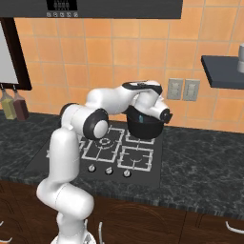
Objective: Put the bell pepper and bell pepper in the pot. Retrieve the spatula and lightly stir the vegetables in the pot.
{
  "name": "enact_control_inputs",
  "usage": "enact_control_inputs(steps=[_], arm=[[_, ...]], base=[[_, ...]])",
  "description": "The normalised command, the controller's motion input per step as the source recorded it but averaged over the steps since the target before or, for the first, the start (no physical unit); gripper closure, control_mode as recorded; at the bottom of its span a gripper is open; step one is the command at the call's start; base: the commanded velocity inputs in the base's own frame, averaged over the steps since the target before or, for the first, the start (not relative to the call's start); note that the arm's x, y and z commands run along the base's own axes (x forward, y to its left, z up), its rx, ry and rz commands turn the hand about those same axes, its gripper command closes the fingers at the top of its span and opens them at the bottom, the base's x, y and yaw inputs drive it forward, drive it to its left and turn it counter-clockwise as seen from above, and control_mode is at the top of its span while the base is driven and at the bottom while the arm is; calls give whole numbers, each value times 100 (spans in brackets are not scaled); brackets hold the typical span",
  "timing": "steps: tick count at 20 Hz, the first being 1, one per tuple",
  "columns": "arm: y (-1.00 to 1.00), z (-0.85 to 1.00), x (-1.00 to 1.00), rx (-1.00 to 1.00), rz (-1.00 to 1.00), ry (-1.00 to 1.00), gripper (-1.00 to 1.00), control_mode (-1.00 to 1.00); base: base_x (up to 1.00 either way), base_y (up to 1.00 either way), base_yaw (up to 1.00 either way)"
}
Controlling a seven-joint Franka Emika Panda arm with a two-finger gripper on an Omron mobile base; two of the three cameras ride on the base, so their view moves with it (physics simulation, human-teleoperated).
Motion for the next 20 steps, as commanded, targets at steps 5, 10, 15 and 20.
enact_control_inputs(steps=[5, 10, 15, 20], arm=[[-32, -6, -7, 9, 0, 0, 100, -100], [-42, -44, 0, 7, 0, 10, 100, -100], [-26, -55, -2, 2, 0, 4, 100, -100], [-16, -2, -2, -1, 3, -14, 100, -100]], base=[[0, 0, 0], [0, 0, 0], [0, 0, 0], [0, 0, 0]])
